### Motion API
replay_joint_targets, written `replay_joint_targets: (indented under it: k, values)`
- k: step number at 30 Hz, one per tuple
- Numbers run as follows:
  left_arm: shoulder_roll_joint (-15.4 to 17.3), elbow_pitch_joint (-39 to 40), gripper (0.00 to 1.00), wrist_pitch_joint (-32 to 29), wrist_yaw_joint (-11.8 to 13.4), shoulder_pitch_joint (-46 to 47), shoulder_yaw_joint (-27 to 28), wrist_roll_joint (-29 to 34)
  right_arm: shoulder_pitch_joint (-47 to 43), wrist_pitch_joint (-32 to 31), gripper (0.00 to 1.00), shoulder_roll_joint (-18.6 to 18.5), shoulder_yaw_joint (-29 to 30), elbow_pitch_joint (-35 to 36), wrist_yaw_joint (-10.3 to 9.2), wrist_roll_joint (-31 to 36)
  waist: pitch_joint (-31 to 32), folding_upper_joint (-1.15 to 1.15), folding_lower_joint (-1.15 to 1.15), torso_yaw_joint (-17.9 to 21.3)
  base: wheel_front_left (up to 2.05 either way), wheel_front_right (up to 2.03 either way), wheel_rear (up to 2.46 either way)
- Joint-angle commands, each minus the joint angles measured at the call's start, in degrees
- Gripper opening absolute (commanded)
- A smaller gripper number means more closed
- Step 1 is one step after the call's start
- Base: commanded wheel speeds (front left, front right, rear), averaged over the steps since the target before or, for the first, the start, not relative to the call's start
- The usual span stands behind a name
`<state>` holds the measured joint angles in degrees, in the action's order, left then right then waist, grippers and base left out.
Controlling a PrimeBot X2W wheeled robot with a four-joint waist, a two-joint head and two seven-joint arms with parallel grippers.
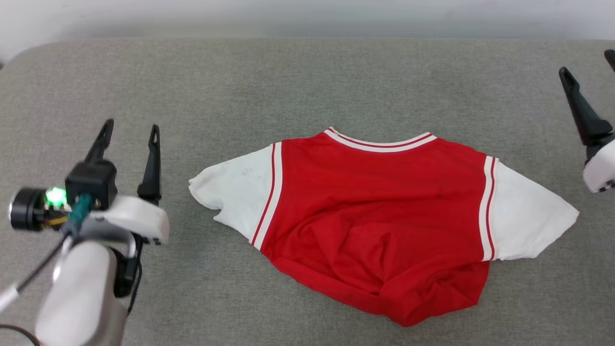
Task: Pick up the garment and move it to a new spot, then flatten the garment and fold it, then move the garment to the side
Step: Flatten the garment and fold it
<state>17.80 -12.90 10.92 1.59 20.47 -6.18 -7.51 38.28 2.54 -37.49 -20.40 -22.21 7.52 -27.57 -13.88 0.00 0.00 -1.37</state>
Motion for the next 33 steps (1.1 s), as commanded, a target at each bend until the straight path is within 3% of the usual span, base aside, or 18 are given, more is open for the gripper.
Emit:
replay_joint_targets:
  k: [1, 7, 14, 16, 17, 19, 20, 23, 28, 33]
  values:
    - [0.9, -1.1, 1.00, -1.4, -1.3, 2.4, -0.2, -0.6, -2.3, 2.8, 1.00, 1.9, 2.5, 1.6, -0.07, 3.1, 0.2, 0.00, 0.00, 0.4, 0.00, 0.00, 0.00]
    - [5.1, -4.1, 1.00, -10.4, -6.3, 9.3, -2.3, -1.4, -11.5, 7.5, 1.00, 11.2, 12.1, 11.2, -0.06, 12.8, 0.3, 0.00, 0.00, 1.6, 0.00, 0.00, 0.00]
    - [9.1, -5.7, 1.00, -26.1, -8.9, 17.2, -8.2, -8.1, -22.3, 6.2, 1.00, 19.3, 17.3, 21.3, -0.06, 18.5, -0.2, 0.00, 0.00, 2.5, 0.00, 0.00, 0.00]
    - [11.2, -4.9, 1.00, -31.2, -8.9, 18.9, -12.8, -10.8, -24.1, 6.0, 1.00, 20.5, 17.7, 22.9, -0.06, 19.0, -0.5, 0.00, 0.00, 2.8, 0.00, 0.00, 0.00]
    - [14.8, -3.2, 1.00, -40.1, -9.0, 21.8, -19.6, -17.4, -25.6, 6.0, 1.00, 21.6, 18.0, 24.2, -0.06, 19.6, -1.0, 0.00, 0.00, 3.3, 0.00, 0.00, 0.00]
    - [17.3, -2.1, 1.00, -45.9, -8.9, 23.8, -23.6, -22.0, -26.0, 6.0, 1.00, 22.0, 17.8, 24.8, -0.06, 20.0, -1.5, 0.00, 0.00, 3.6, 0.00, 0.00, 0.00]
    - [20.3, -1.0, 1.00, -53.6, -8.9, 26.3, -28.3, -28.2, -26.0, 5.8, 1.00, 22.3, 17.6, 25.3, -0.06, 20.0, -2.4, 0.00, 0.00, 4.3, 0.00, 0.00, 0.00]
    - [22.5, -0.6, 1.00, -60.0, -9.0, 28.9, -31.7, -33.2, -25.0, 5.9, 1.00, 22.3, 17.1, 25.4, -0.06, 19.9, -3.7, 0.00, 0.00, 5.0, 0.00, 0.00, 0.00]
    - [24.9, -1.1, 1.00, -67.1, -9.0, 31.8, -37.3, -37.6, -23.5, 6.4, 1.00, 21.7, 16.1, 24.8, -0.06, 19.6, -6.0, 0.00, 0.00, 6.1, 0.00, 0.00, 0.00]
    - [25.9, -3.4, 1.00, -69.5, -9.0, 33.6, -41.3, -39.4, -22.1, 7.0, 1.00, 21.5, 15.0, 24.1, -0.06, 19.3, -8.3, 0.00, 0.00, 7.3, 0.00, 0.00, 0.00]
